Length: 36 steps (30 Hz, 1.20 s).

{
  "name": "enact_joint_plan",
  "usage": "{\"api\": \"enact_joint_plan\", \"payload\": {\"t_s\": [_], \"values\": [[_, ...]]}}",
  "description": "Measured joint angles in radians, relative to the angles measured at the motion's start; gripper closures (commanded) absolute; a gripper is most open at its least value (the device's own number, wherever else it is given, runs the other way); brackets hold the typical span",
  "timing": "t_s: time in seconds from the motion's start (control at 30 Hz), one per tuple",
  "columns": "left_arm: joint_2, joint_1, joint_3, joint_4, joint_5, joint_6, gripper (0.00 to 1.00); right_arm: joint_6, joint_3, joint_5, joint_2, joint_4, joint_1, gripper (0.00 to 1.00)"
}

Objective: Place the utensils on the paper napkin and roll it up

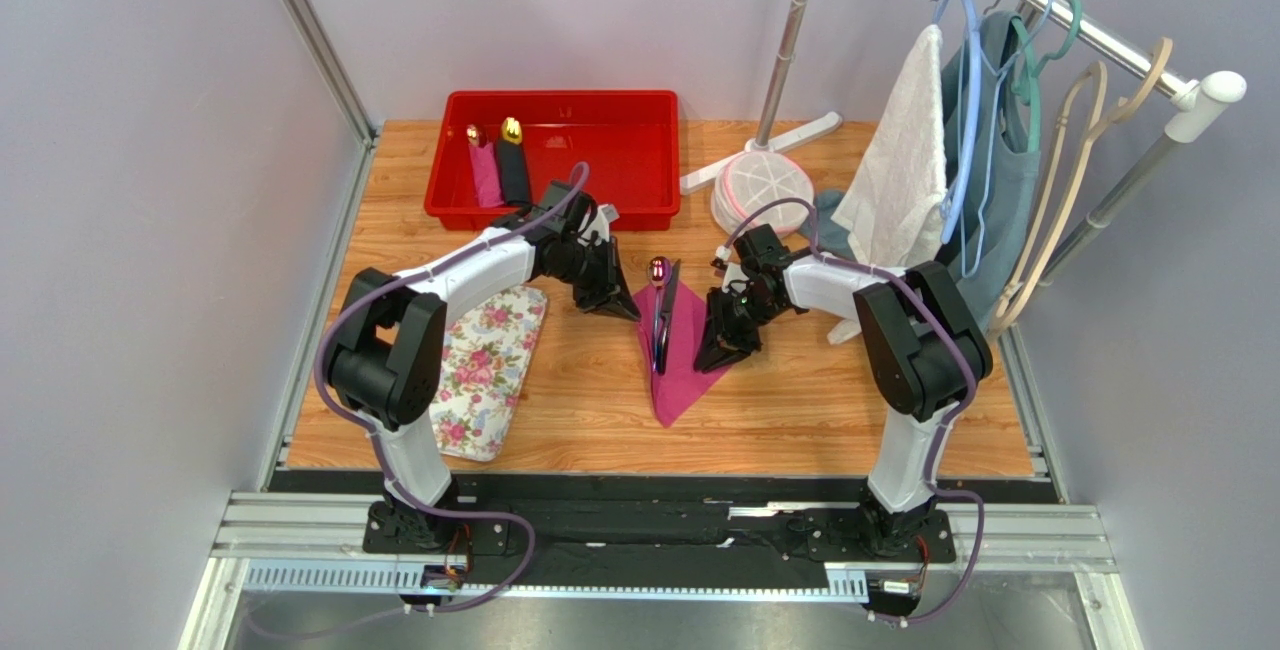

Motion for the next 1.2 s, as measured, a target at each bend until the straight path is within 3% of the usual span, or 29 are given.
{"api": "enact_joint_plan", "payload": {"t_s": [0.77, 0.87, 0.9, 1.2], "values": [[-0.015, 0.002, 0.000, 0.013, 0.043, -0.042, 0.99, 0.000, 0.000, 0.008, 0.000, -0.001, 0.003, 0.81], [-0.020, 0.013, -0.003, 0.004, 0.039, -0.028, 0.80, 0.000, 0.000, 0.009, 0.000, -0.002, 0.003, 0.81], [-0.026, 0.017, -0.008, 0.000, 0.034, -0.018, 0.69, 0.000, 0.000, 0.009, 0.000, -0.003, 0.003, 0.81], [-0.174, 0.114, -0.105, -0.073, -0.059, 0.183, 0.40, 0.001, 0.000, -0.015, -0.002, -0.003, 0.004, 0.80]]}}
